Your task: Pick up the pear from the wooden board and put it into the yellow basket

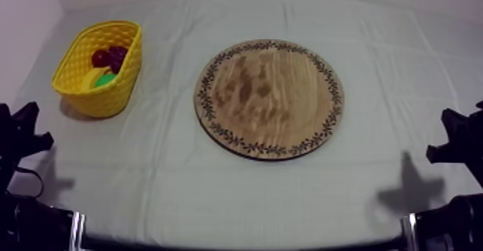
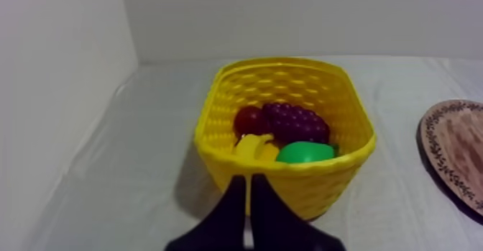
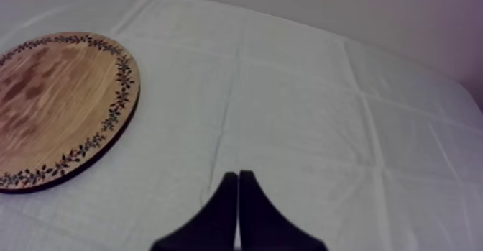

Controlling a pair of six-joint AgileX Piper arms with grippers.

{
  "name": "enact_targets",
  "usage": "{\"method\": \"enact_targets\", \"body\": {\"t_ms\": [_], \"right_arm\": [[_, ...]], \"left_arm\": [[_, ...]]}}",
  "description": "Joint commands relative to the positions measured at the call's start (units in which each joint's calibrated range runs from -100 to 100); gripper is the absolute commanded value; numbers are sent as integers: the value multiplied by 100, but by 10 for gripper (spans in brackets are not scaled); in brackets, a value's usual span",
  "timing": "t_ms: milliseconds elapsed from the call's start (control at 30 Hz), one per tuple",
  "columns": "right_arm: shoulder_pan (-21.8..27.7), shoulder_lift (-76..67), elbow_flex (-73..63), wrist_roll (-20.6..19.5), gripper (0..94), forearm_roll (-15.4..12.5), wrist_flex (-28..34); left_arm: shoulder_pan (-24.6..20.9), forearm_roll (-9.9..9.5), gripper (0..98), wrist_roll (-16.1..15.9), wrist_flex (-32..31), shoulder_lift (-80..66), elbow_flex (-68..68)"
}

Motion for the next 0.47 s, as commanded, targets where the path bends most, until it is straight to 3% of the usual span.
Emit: {"method": "enact_targets", "body": {"t_ms": [0,433], "right_arm": [[0,-5,5,1,3,2,1],[0,-5,5,1,3,2,1]], "left_arm": [[-7,5,0,-4,23,-4,1],[-21,49,0,-54,69,-4,1]]}}
